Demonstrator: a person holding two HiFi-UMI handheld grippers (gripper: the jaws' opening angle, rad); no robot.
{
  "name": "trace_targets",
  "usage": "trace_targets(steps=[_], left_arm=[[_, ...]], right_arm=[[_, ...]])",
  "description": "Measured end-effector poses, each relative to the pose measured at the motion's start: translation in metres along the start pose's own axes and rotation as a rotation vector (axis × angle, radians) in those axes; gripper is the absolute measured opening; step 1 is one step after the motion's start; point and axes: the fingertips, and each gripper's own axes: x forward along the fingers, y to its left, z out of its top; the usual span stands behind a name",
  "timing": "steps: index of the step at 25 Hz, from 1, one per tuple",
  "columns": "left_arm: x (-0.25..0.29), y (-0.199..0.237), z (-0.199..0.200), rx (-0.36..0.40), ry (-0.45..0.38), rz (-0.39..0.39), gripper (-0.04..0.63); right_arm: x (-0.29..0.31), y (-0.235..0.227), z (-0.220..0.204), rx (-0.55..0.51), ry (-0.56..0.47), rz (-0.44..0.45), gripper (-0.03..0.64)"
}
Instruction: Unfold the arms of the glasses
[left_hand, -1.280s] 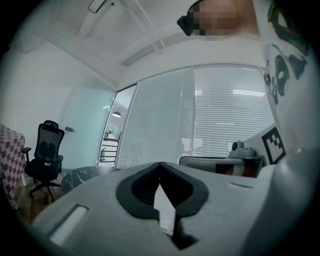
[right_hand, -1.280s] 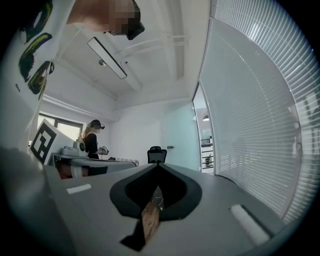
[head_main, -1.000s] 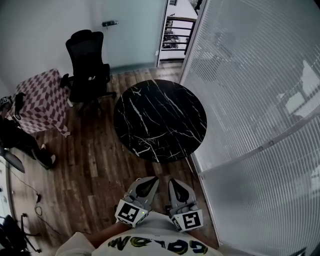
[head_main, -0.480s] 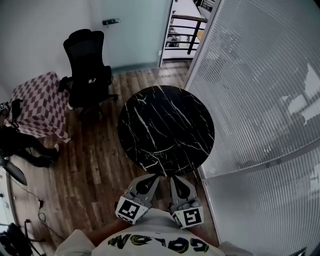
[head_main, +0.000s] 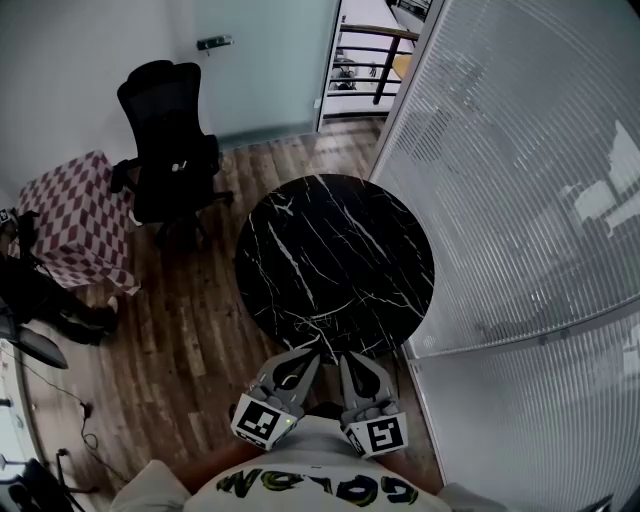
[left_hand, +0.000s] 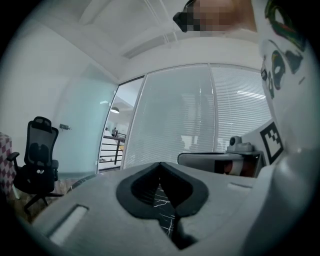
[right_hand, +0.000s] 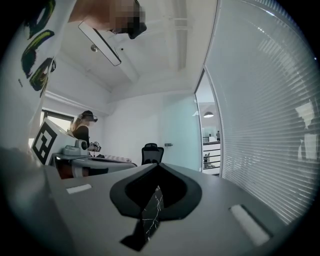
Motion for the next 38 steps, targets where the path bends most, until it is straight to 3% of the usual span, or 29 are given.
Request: trace_targets(steps=[15, 29, 38], left_arm=[[0.043, -0.010, 0.013, -0.004, -0.011, 0.015, 0.005], [0.041, 0.001, -0.053, -0.048, 0.158, 0.068, 0.005], [0.055, 0.023, -0.072, 0.024, 0.168, 0.080, 0.005]], right_arm=[[0.006, -0.049, 0.009, 0.005, -0.007, -0.003, 0.002], [0.009, -0.061, -0.044, 0.062, 0.119, 0.003, 0.002], [0.025, -0.084, -0.067, -0.042, 0.161, 0.019, 0.002]])
